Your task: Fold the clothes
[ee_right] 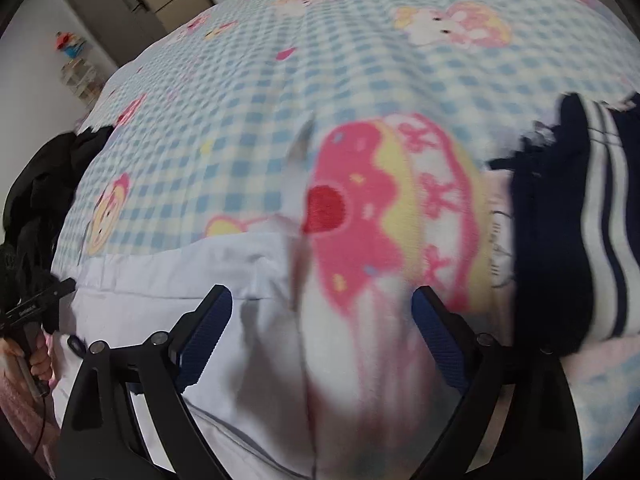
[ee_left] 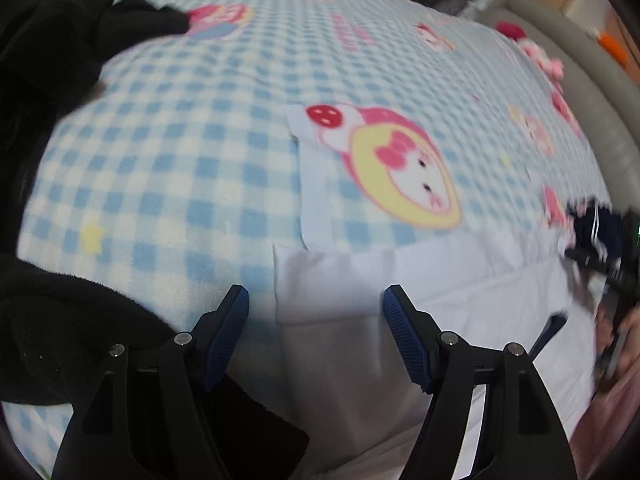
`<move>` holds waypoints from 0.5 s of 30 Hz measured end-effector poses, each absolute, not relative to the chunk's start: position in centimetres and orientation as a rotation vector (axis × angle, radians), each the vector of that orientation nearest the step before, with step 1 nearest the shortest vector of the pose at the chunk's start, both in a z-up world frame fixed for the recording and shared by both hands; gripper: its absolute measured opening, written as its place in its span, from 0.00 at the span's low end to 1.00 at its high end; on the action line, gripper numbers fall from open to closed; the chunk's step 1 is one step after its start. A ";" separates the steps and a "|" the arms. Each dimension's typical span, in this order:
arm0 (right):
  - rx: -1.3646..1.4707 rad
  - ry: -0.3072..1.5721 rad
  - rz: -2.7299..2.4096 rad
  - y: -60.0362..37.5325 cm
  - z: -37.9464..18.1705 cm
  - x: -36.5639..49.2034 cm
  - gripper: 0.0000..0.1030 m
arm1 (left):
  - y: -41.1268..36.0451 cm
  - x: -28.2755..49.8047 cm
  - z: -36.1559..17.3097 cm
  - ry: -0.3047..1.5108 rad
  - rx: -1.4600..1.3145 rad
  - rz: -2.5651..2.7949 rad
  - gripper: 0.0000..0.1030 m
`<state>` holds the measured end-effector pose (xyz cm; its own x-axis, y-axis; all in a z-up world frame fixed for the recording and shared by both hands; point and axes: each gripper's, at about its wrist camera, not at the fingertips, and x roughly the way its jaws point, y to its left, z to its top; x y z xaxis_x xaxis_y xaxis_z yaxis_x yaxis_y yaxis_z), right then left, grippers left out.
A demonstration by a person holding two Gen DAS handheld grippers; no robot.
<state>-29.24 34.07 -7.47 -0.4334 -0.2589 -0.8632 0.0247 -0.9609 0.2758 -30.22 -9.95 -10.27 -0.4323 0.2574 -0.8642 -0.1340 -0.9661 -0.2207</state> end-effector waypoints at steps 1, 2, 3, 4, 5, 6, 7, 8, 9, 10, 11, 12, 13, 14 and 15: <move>1.544 -0.309 -2.490 33.4 -7.4 -29.3 0.83 | -9.8 -30.1 -10.3 -0.168 -1.506 2.476 0.68; 1.532 -0.285 -2.490 33.0 -7.3 -29.5 0.73 | -9.7 -30.1 -10.2 -0.168 -1.486 2.477 0.65; 1.525 -0.261 -2.491 32.6 -7.3 -29.7 0.63 | -9.6 -30.3 -10.3 -0.177 -1.469 2.475 0.50; 1.541 -0.237 -2.495 32.4 -7.5 -30.2 0.57 | -9.6 -30.6 -10.3 -0.185 -1.460 2.472 0.34; 1.555 -0.216 -2.497 32.2 -7.7 -30.8 0.44 | -9.4 -30.9 -10.3 -0.193 -1.457 2.470 0.27; 1.558 -0.217 -2.493 32.2 -7.8 -31.3 0.30 | -9.3 -31.4 -10.2 -0.201 -1.462 2.468 0.15; 1.542 -0.230 -2.490 32.4 -7.3 -31.4 0.24 | -9.1 -31.4 -9.7 -0.200 -1.453 2.474 0.12; 1.525 -0.243 -2.487 32.5 -6.8 -31.4 0.14 | -9.0 -30.9 -8.8 -0.184 -1.421 2.492 0.11; 1.505 -0.254 -2.484 32.6 -6.2 -31.4 0.07 | -8.9 -30.4 -7.9 -0.167 -1.390 2.509 0.09; 1.462 -0.254 -2.487 32.6 -5.2 -30.9 0.07 | -8.7 -29.9 -6.9 -0.151 -1.358 2.526 0.09; 1.413 -0.244 -2.500 32.4 -4.1 -30.1 0.07 | -8.6 -29.4 -6.0 -0.134 -1.326 2.543 0.09; 1.372 -0.212 -2.518 32.2 -2.9 -29.1 0.07 | -8.4 -28.7 -5.1 -0.110 -1.294 2.559 0.09; 1.331 -0.182 -2.534 31.9 -1.7 -28.1 0.07 | -8.2 -27.7 -4.1 -0.073 -1.263 2.574 0.09; 1.288 -0.164 -2.543 31.6 -0.7 -26.9 0.06 | -8.0 -26.7 -3.2 -0.037 -1.232 2.589 0.09; 1.247 -0.145 -2.552 31.3 0.2 -25.7 0.06 | -7.8 -25.7 -2.2 -0.001 -1.201 2.601 0.09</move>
